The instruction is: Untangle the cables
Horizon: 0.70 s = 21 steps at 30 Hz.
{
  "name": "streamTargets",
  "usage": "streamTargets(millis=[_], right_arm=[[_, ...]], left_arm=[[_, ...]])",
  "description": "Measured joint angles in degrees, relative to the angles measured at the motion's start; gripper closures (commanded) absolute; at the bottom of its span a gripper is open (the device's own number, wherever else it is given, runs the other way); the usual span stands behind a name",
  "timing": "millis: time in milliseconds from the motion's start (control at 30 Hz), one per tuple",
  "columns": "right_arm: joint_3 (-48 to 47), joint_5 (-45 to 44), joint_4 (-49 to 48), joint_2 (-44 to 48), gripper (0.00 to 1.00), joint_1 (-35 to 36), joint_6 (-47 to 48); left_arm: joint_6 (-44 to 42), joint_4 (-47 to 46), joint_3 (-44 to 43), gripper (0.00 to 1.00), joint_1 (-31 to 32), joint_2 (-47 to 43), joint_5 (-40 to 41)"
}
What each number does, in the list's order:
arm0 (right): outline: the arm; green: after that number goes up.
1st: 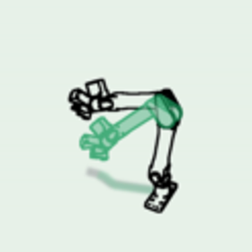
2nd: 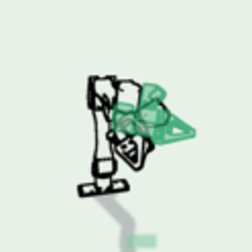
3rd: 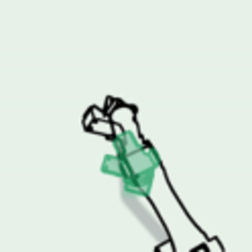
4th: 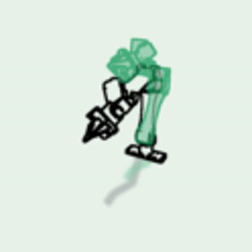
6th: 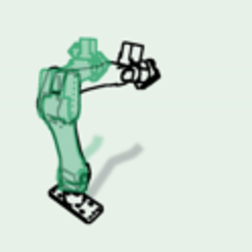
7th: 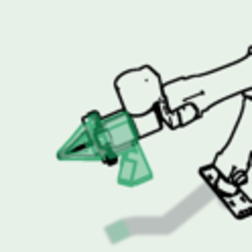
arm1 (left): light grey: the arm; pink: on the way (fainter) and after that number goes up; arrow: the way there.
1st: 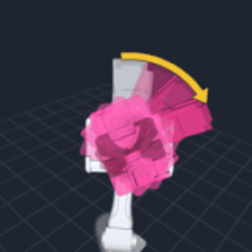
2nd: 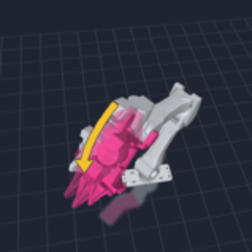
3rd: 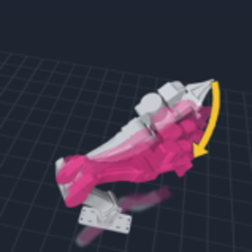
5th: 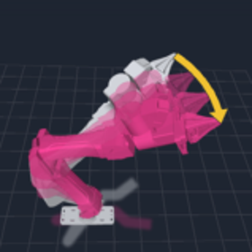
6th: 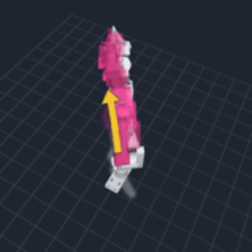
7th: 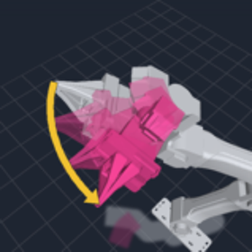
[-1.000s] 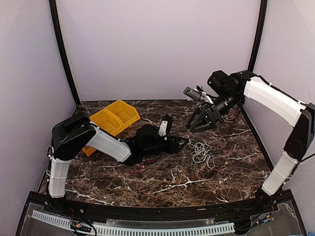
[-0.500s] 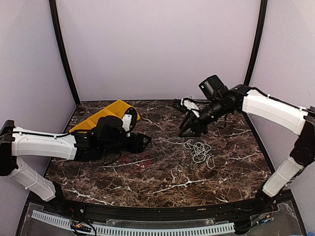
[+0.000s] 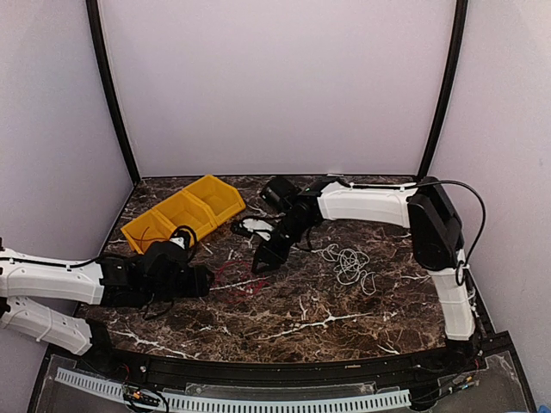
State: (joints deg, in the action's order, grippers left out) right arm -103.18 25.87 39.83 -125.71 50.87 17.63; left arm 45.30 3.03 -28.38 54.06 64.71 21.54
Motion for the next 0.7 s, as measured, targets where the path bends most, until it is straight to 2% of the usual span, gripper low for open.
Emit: streamTargets(millis=[267,400,467,567,700], right_arm=[[-8.5,-0.2,1.0,-8.2,0.52,1.1,-2.3],[-10.0,0.1,1.4,-10.0,0.6,1.1,-3.2],[-10.3,0.1,1.7,-10.2,0.77,1.1,-3.4],[-11.0,0.1,2.3,-10.2,0.99,1.1,-3.6],[-11.9,0.2,3.0,-10.2,1.0,0.9,-3.6]], left_arm=[[-1.6,-3.2,3.5,0.46,-4.4,3.1,-2.3],[-3.2,-7.5,4.3,0.5,-6.3,4.8,-4.4],[-4.2,-10.3,4.3,0.58,-7.1,6.3,-5.6],[-5.7,-14.3,4.4,0.75,-7.8,8.8,-7.1],[-6.8,-16.3,4.2,0.97,-8.1,11.5,-8.2]])
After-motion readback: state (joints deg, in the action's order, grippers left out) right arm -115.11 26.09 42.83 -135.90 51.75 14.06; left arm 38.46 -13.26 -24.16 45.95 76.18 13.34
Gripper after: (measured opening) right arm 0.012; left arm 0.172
